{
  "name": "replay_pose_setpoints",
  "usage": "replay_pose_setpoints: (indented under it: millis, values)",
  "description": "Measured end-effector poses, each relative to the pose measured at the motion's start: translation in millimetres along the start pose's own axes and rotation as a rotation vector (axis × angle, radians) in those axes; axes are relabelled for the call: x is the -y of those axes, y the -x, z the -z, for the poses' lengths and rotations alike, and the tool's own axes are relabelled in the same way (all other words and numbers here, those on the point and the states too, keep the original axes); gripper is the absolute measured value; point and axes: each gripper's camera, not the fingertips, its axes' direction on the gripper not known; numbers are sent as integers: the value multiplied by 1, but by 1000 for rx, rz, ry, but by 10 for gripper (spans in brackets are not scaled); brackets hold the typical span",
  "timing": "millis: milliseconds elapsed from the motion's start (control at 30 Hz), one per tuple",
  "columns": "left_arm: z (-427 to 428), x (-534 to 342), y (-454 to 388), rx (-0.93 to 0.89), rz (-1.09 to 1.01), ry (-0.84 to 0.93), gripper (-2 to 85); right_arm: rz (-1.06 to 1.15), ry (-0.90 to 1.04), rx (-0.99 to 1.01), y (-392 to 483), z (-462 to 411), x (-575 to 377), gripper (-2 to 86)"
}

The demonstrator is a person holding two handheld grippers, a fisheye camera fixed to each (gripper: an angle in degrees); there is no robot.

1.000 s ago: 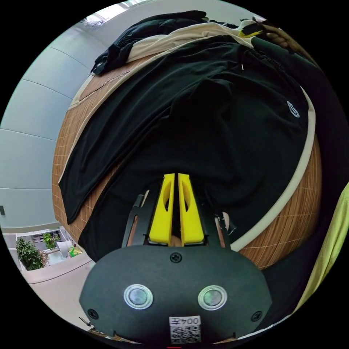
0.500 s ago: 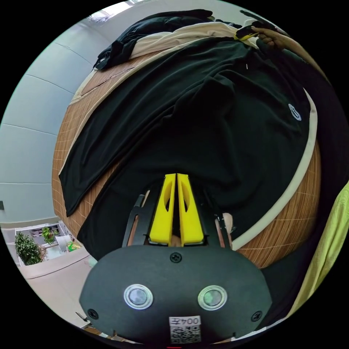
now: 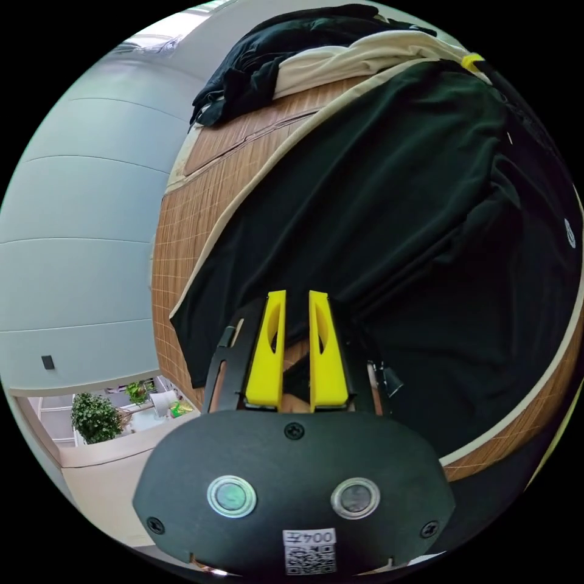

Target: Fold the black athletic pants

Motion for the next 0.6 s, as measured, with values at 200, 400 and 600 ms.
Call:
replay_pose_setpoints:
  millis: [200, 400, 600]
  values:
    - [-37, 35, 13, -51, 4, 73, 27, -30, 29, 54, -5, -12, 7, 67]
    - [-18, 14, -6, 35, -14, -20, 16, -67, 82, 8, -11, -26, 14, 68]
    - [42, -79, -54, 64, 59, -169, 12, 113, -116, 1, 27, 15, 4, 66]
